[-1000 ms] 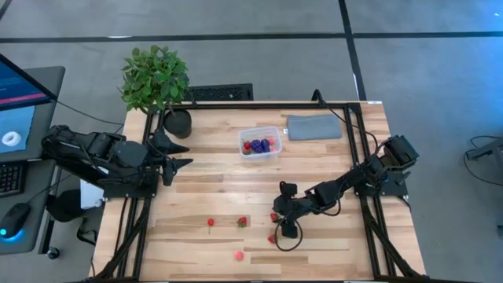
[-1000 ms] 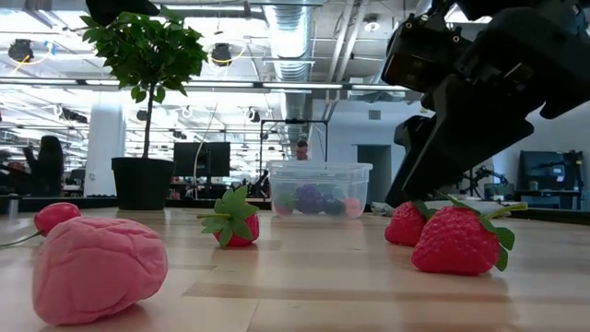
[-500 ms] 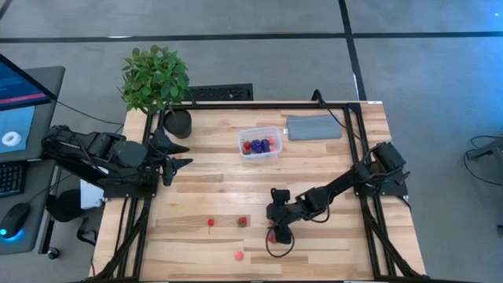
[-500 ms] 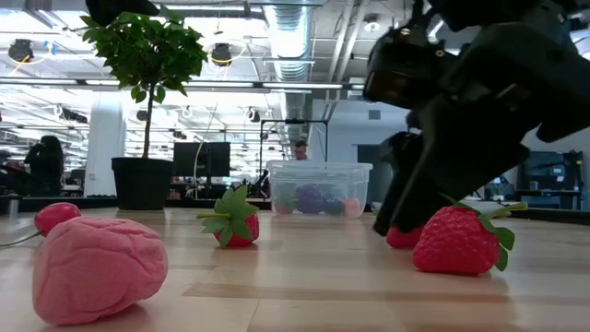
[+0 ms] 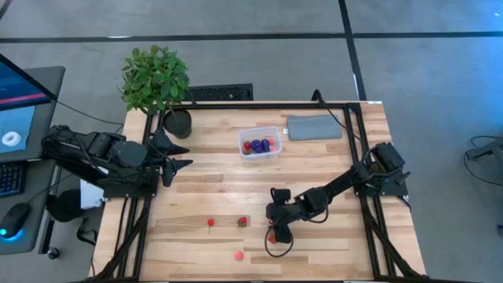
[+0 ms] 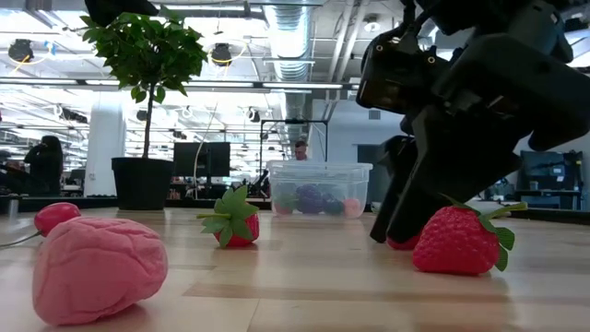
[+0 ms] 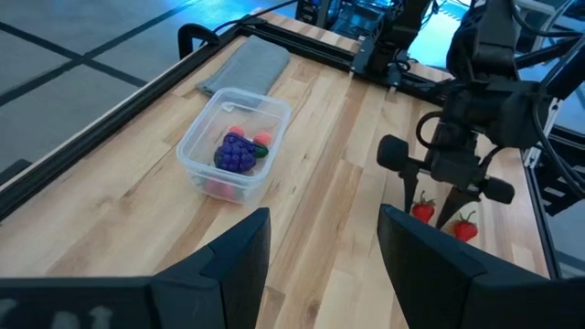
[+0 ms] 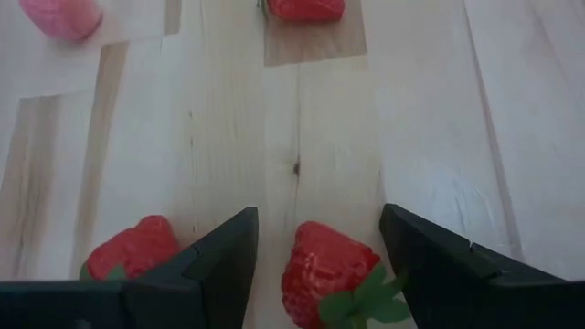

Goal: Pick and placing Produce into tupperware
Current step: Put the strawberry into the container

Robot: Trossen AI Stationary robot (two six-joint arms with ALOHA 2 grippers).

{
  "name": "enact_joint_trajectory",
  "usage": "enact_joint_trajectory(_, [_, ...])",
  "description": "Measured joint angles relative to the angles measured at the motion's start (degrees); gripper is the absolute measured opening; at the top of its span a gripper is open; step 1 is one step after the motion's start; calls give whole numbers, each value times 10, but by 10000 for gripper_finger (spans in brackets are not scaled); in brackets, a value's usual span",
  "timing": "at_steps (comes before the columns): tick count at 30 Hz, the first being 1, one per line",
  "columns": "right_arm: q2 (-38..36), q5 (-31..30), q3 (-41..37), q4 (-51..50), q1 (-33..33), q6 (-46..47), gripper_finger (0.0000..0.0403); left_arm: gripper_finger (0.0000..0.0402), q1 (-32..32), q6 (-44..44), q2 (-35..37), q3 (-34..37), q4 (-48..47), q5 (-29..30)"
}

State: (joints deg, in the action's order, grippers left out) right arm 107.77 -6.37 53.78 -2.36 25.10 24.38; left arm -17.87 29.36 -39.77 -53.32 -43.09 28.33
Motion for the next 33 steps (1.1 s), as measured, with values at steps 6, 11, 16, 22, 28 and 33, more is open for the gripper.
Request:
enact_joint_trajectory(6, [-4, 1, 0, -22, 1, -1, 260, 193, 0, 0, 0, 0, 0, 0])
enact_joint_trajectory(11, [-5, -1, -1, -32, 3, -4, 259, 193, 0, 0, 0, 0, 0, -1])
enact_joint_trajectory(16, [-5, -3, -1, -34, 3, -4, 237, 193, 0, 0, 0, 0, 1, -1])
enact_joint_trajectory(22, [-5, -4, -2, -37, 3, -4, 179, 193, 0, 3, 0, 0, 1, -1])
enact_joint_trajectory(28, [-4, -4, -2, -38, 3, -4, 158, 193, 0, 3, -5, 0, 2, -1])
enact_joint_trajectory(33, [-13, -9, -3, -53, 4, 0, 193, 193, 0, 3, -14, 0, 3, -1])
